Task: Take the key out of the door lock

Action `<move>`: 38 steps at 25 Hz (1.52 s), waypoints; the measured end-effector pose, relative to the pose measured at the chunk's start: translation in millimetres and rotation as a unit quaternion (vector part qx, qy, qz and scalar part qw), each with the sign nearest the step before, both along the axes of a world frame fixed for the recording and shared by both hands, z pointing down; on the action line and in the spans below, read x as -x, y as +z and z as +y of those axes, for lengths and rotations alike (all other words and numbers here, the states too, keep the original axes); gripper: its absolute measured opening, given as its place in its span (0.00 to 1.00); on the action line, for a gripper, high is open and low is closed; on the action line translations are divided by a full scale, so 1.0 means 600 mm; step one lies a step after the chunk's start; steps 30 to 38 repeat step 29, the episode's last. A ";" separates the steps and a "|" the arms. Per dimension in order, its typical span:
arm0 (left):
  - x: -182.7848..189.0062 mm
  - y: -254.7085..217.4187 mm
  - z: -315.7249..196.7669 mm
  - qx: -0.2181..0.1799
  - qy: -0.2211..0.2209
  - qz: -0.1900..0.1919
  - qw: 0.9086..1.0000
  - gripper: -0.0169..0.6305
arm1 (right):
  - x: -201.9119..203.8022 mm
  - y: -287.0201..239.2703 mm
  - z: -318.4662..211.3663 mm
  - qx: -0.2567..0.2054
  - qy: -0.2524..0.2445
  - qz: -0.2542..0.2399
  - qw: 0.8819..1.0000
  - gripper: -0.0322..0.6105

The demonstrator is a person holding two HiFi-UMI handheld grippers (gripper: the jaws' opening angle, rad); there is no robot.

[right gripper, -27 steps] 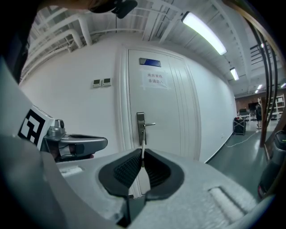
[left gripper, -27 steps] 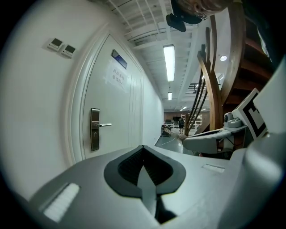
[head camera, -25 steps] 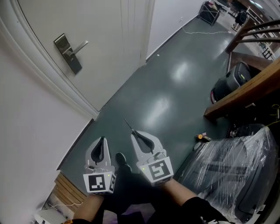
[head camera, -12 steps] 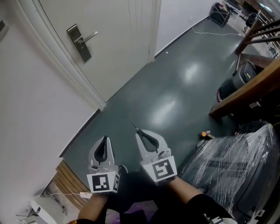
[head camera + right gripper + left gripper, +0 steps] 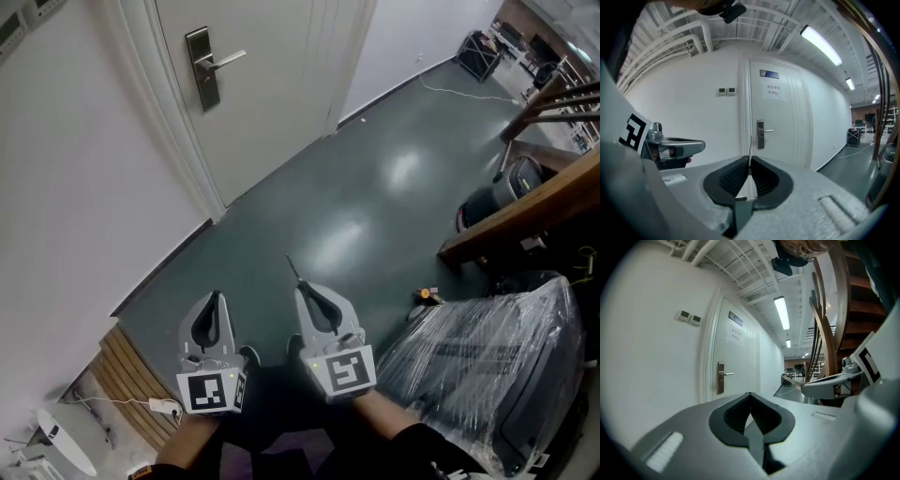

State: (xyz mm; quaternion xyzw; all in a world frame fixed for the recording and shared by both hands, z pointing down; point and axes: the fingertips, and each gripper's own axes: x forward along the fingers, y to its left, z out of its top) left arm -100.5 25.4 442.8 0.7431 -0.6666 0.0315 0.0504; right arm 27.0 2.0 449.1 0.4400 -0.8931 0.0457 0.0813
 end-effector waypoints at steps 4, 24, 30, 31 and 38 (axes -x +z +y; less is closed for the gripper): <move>0.018 0.003 0.016 -0.002 -0.001 0.009 1.000 0.05 | 0.017 0.001 0.015 -0.002 0.002 0.010 1.000 0.07; 0.014 0.009 0.004 0.002 0.000 0.014 1.000 0.05 | 0.012 0.002 0.003 -0.006 0.004 0.010 1.000 0.07; -0.001 0.012 -0.005 0.007 -0.002 0.012 1.000 0.05 | -0.002 0.003 -0.009 -0.004 0.001 0.010 1.000 0.07; -0.001 0.012 -0.005 0.007 -0.002 0.012 1.000 0.05 | -0.002 0.003 -0.009 -0.004 0.001 0.010 1.000 0.07; -0.001 0.012 -0.005 0.007 -0.002 0.012 1.000 0.05 | -0.002 0.003 -0.009 -0.004 0.001 0.010 1.000 0.07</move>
